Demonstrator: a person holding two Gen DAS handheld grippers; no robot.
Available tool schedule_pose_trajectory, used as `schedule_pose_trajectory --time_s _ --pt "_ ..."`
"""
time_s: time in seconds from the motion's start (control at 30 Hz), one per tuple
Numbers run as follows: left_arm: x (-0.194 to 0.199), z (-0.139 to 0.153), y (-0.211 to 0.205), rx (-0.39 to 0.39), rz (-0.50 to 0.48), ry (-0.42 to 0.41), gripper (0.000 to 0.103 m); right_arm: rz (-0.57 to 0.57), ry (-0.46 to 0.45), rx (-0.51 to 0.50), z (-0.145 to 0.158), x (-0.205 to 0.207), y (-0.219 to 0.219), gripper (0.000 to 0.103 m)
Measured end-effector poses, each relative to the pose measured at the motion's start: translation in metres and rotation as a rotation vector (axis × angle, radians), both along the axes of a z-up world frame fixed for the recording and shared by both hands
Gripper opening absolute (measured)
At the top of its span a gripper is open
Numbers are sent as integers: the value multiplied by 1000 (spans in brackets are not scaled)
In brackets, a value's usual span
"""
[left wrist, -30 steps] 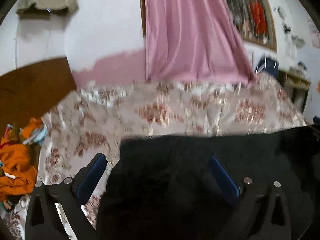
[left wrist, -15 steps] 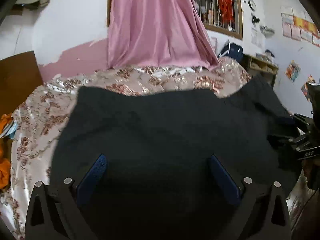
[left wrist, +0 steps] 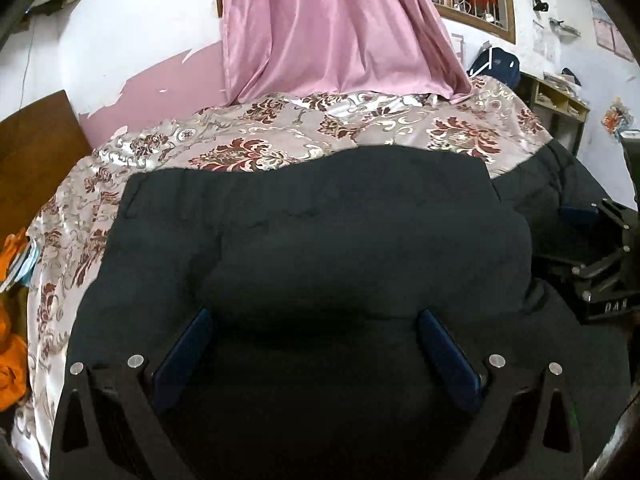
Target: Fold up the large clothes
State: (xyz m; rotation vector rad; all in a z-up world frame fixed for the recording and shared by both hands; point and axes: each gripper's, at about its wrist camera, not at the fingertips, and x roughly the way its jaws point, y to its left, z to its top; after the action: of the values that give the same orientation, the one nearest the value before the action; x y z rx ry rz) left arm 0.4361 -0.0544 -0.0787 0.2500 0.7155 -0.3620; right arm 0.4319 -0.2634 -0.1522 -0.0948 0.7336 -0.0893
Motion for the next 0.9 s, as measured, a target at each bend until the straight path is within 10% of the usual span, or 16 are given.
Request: schedule_pose_trajectory --time_s 0.47,0.9 --pt "64 -19 7 -68 27 153 103 -15 100 69 -21 64 -14 102" --pt "57 -26 8 -101 28 111 103 -13 51 73 -26 60 -16 102"
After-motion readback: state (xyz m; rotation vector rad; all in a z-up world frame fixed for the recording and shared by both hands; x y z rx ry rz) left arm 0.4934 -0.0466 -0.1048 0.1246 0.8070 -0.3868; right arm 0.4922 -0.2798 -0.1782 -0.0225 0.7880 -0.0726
